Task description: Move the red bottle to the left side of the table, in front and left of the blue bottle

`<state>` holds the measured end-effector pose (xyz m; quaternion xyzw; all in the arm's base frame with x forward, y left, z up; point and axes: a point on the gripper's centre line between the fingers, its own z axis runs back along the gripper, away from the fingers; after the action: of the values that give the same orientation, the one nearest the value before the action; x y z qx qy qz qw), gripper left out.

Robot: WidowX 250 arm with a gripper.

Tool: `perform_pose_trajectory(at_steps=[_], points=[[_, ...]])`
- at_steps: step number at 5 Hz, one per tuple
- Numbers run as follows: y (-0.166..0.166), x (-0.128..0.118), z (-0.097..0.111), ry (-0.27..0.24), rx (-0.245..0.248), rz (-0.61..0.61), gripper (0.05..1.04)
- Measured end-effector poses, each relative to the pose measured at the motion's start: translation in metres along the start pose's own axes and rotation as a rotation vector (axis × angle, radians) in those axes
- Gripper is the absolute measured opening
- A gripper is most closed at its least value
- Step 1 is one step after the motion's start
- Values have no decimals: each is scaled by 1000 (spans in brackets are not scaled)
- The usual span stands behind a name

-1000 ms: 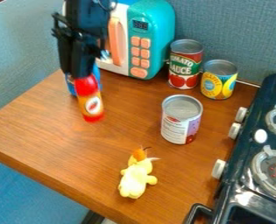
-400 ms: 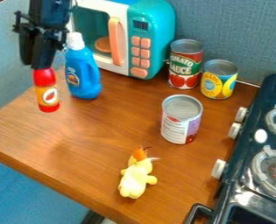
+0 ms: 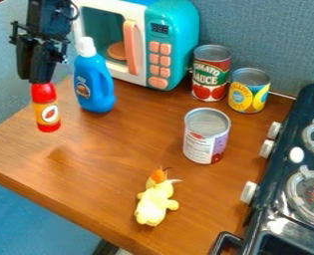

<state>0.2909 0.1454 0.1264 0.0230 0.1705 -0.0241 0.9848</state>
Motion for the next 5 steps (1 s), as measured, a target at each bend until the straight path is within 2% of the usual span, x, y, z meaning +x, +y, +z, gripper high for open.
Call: perform_pose_trajectory(at_steps=[2,3,4,5], points=[[8,3,-4,4,44,-16,349],[8,7,-20,42,32,-39,349],[10,7,-22,42,27,-52,349],[12,6,-23,26,3,-62,349]])
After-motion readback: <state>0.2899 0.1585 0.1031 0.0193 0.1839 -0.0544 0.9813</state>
